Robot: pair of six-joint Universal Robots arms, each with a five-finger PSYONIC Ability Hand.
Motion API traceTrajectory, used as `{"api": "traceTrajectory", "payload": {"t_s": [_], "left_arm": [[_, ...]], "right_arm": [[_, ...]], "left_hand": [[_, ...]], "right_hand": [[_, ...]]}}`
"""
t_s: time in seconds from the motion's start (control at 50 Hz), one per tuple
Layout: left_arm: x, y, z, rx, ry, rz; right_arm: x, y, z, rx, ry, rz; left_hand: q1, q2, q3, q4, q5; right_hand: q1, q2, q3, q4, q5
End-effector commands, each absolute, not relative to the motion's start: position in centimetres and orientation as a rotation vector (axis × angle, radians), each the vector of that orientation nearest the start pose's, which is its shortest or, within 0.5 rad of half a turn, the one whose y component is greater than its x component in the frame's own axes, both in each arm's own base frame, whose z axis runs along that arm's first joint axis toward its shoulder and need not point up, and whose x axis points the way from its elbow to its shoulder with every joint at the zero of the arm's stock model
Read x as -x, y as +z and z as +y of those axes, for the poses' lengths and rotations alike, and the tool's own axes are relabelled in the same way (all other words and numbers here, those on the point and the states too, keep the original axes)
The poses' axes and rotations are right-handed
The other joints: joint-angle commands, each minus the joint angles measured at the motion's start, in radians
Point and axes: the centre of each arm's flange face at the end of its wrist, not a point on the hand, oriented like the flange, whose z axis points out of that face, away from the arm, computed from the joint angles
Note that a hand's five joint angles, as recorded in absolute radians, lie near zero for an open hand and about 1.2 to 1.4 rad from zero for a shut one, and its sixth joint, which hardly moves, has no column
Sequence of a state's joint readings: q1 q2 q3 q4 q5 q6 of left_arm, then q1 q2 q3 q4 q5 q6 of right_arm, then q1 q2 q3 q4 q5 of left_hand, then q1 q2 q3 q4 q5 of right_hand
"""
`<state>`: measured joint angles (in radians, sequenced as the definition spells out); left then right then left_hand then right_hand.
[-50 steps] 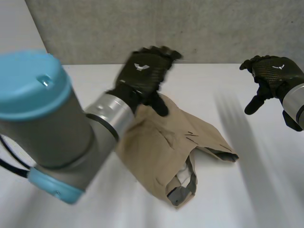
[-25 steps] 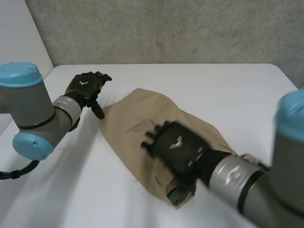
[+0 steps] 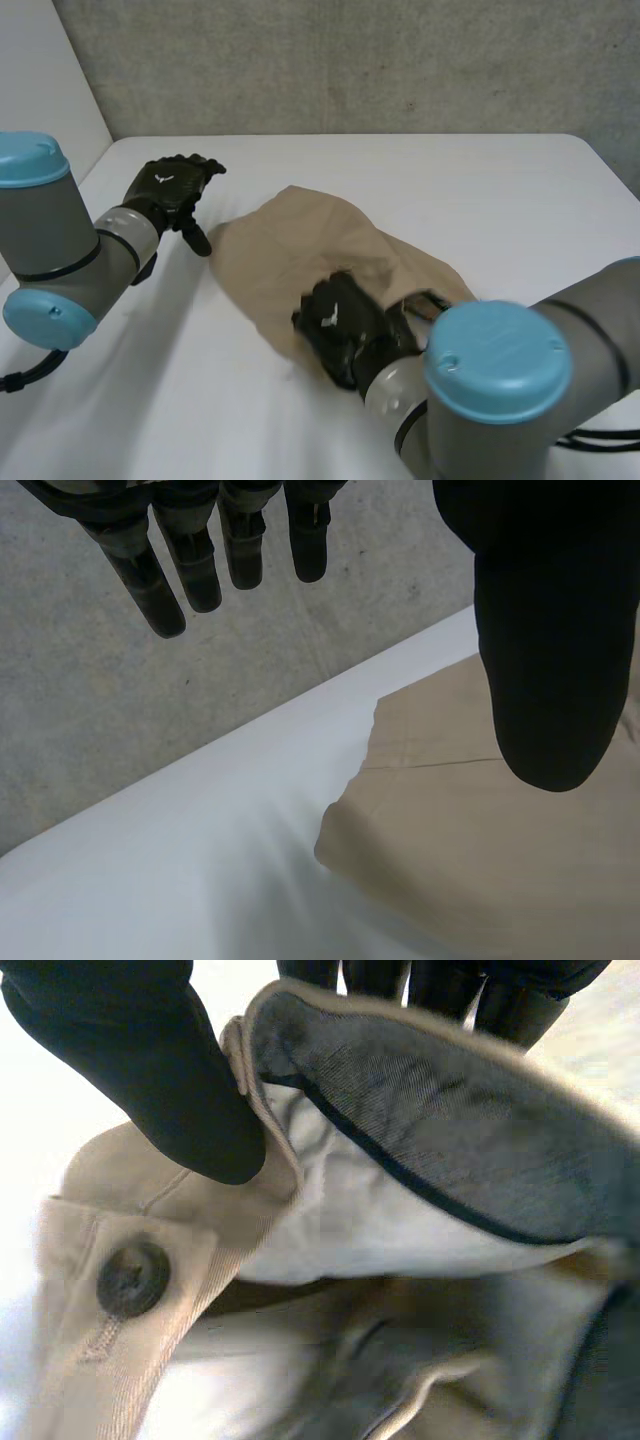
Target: Fold the shorts.
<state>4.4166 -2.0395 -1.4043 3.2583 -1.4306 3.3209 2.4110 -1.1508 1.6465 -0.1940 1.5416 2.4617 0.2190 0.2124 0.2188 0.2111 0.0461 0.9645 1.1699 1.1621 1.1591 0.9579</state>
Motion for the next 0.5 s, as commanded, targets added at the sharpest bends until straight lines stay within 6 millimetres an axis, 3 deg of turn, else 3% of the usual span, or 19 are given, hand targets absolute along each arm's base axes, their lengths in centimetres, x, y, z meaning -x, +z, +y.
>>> {"api": "traceTrajectory", "payload": {"t_s": [0.02,0.04,0.18,0.36,0.5], "left_arm": [[25.1,20.2,-31.8,-0.777,-2.091,2.476],[25.1,19.9,-31.6,-0.787,-2.078,2.487],[25.2,19.1,-31.0,-0.814,-2.052,2.505],[26.1,17.3,-31.3,-0.862,-2.076,2.503],[27.5,17.8,-32.6,-0.862,-2.272,2.347]], "right_arm": [[-33.0,24.6,-16.8,1.295,-2.11,1.707],[-32.1,25.4,-17.9,1.224,-2.133,1.742],[-28.9,27.1,-19.6,1.145,-2.065,1.912],[-28.7,28.0,-18.4,1.186,-2.011,1.863],[-28.6,28.4,-17.0,1.238,-1.967,1.783]], "left_hand": [[-0.014,-0.008,-0.014,-0.006,-0.016],[-0.017,-0.011,-0.017,-0.009,-0.019],[-0.032,-0.025,-0.032,-0.024,-0.034],[-0.02,-0.014,-0.02,-0.012,-0.022],[0.003,0.01,0.003,0.011,0.002]], "right_hand": [[0.432,0.226,0.234,0.237,0.264],[0.432,0.226,0.234,0.237,0.264],[0.432,0.226,0.234,0.237,0.264],[0.432,0.226,0.234,0.237,0.264],[0.432,0.226,0.234,0.237,0.264]]}}
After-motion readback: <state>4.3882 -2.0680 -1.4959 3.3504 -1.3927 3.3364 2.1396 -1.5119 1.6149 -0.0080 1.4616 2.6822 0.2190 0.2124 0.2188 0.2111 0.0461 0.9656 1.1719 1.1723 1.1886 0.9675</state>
